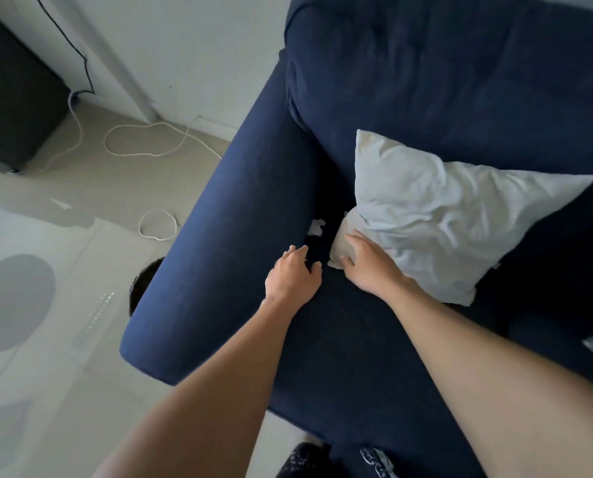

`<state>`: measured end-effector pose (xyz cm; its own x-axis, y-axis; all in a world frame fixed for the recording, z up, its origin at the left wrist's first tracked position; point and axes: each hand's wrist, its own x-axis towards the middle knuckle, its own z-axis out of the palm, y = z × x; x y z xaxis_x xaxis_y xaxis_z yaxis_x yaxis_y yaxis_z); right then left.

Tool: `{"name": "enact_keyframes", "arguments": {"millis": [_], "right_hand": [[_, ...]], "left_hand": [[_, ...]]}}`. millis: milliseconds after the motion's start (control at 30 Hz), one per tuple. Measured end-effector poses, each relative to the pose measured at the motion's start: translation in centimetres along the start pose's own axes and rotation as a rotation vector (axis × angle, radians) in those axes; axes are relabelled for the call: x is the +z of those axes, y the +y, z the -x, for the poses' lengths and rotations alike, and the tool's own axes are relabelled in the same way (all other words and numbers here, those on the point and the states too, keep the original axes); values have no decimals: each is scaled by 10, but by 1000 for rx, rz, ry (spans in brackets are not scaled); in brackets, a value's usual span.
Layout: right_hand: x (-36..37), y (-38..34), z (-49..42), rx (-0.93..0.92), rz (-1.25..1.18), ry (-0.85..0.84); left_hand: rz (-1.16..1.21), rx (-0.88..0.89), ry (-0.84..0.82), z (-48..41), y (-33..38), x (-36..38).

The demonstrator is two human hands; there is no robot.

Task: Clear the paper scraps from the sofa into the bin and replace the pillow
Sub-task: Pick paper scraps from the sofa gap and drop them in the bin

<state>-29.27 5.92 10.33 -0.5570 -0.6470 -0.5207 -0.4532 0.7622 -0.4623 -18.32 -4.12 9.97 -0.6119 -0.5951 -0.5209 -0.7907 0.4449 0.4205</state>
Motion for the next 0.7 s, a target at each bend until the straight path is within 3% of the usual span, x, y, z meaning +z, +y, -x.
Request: {"name": "enact_keyframes", "arguments": {"millis": [300,467,700], "right_hand": [[40,14,-59,47,-157,-69],[64,15,-109,23,-186,-52],[100,24,-177,-57,-161,-52]], "left_hand": [[101,-88,-192,-41,-22,39],[304,-228,-268,-79,-38,73],[415,-280,-198,-127,-62,120]]}}
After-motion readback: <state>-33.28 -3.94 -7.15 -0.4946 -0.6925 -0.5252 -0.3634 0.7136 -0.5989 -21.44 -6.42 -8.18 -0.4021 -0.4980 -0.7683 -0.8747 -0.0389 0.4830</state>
